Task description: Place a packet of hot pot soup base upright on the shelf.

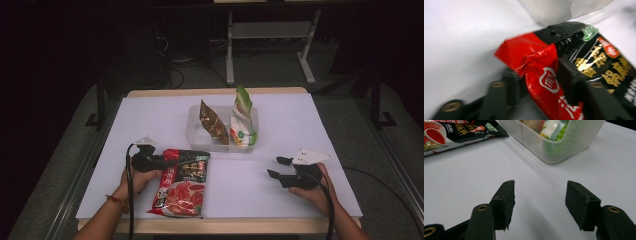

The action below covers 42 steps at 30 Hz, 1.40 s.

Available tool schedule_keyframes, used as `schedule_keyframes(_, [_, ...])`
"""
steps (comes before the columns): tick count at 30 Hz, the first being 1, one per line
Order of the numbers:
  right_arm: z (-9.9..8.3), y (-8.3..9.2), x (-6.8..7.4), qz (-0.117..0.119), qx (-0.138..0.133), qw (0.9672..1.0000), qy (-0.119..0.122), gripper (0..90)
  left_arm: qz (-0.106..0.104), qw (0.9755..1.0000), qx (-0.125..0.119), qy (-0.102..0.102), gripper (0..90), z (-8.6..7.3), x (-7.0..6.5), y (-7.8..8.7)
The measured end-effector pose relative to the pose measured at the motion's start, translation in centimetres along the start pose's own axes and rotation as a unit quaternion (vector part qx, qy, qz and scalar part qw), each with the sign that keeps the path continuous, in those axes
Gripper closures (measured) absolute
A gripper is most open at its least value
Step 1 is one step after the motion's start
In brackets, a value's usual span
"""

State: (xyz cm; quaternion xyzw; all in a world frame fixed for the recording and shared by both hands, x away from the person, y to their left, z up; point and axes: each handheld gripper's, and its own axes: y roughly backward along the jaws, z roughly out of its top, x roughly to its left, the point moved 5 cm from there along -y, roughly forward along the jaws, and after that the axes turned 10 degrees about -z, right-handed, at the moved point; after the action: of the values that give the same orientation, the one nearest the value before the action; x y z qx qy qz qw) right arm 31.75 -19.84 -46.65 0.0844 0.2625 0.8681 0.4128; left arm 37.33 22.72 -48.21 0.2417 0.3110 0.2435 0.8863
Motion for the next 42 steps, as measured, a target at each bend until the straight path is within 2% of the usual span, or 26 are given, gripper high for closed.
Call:
schedule_keyframes(5, [-0.1,-0.3,0.0,0.006,0.004,0.9998,-0.016,39.6,-0.010,0.9999,-0.014,-0.003,75.5,0.1,-0.1,0.6])
schedule_keyframes(7, [-0.1,-0.5,0.1,0.006,0.006,0.9999,-0.012,39.5,-0.012,0.9997,-0.020,-0.006,78.9,0.2,-0.3,0.9])
schedule_keyframes(11, [-0.2,-0.6,0.4,0.008,0.013,0.9999,-0.003,39.1,-0.009,0.9992,-0.031,-0.022,81.2,0.2,-0.9,1.7])
schedule_keyframes(16, [-0.3,-0.2,-0.1,0.002,0.007,0.9999,-0.016,38.7,-0.002,0.9978,-0.055,-0.038,82.2,0.5,-2.0,3.2])
schedule_keyframes(19, [-0.4,-0.1,-0.5,0.000,0.003,0.9995,-0.030,38.7,-0.001,0.9953,-0.080,-0.054,82.7,1.0,-3.2,4.1])
schedule_keyframes(23, [-0.6,-0.1,-0.7,0.000,0.005,0.9995,-0.031,38.4,0.006,0.9920,-0.104,-0.071,83.5,1.4,-4.2,4.9])
schedule_keyframes(26, [-0.6,-0.1,-0.6,-0.001,0.005,0.9996,-0.029,38.2,0.007,0.9904,-0.117,-0.072,83.9,1.6,-4.5,5.4])
schedule_keyframes(28, [-0.5,0.0,-0.6,-0.001,0.003,0.9996,-0.029,37.9,0.009,0.9882,-0.135,-0.073,84.4,1.8,-4.9,6.0])
schedule_keyframes(30, [-0.5,0.0,-0.7,-0.002,0.001,0.9995,-0.032,37.5,-0.002,0.9864,-0.147,-0.072,85.0,2.2,-5.4,6.7])
schedule_keyframes(33, [-0.4,0.1,-0.9,-0.005,-0.001,0.9992,-0.039,37.0,-0.006,0.9831,-0.166,-0.078,86.0,2.7,-6.2,7.5])
schedule_keyframes(37, [-0.5,0.1,-1.0,-0.008,0.001,0.9991,-0.041,36.8,-0.003,0.9797,-0.181,-0.087,86.8,3.2,-7.1,8.3])
schedule_keyframes(42, [-0.5,0.2,-1.2,-0.008,-0.003,0.9989,-0.045,36.0,-0.008,0.9770,-0.191,-0.096,87.4,3.7,-8.2,8.7])
